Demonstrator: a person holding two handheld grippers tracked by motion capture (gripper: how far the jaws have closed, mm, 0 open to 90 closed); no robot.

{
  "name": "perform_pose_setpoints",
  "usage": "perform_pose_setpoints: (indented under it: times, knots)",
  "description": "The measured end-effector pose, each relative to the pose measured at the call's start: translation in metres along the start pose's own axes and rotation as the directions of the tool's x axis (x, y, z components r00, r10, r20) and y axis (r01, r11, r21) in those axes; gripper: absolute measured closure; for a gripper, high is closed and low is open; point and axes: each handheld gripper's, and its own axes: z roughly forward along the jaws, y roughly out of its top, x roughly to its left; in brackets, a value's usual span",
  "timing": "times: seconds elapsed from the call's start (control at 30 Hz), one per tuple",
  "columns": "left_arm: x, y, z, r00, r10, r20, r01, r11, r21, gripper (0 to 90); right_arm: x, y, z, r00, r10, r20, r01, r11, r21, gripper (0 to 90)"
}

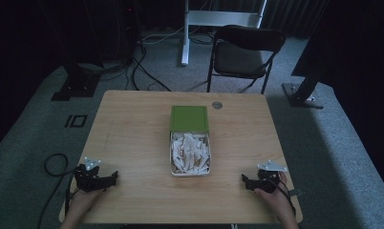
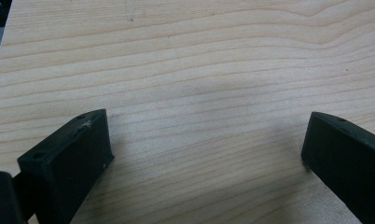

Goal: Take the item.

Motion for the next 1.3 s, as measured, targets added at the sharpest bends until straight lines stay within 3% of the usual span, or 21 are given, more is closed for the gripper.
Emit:
perform_pose_setpoints:
  times: [0.97, 1.3]
  knots:
    - [0.0020, -0.0005, -0.0003, 0.9998, 0.015, 0.016, -0.015, 0.9999, -0.002, 2.4, -0.0002, -0.0009, -0.0012, 1.0000, 0.006, 0.005, -0.006, 1.000, -0.003, 13.7]
    - [0.0019, -0.0005, -0.0002, 0.9998, 0.015, 0.016, -0.015, 0.9999, -0.002, 2.3, 0.0059, 0.0066, 0.0016, 0.9999, 0.011, 0.000, -0.011, 1.000, 0.002, 14.5]
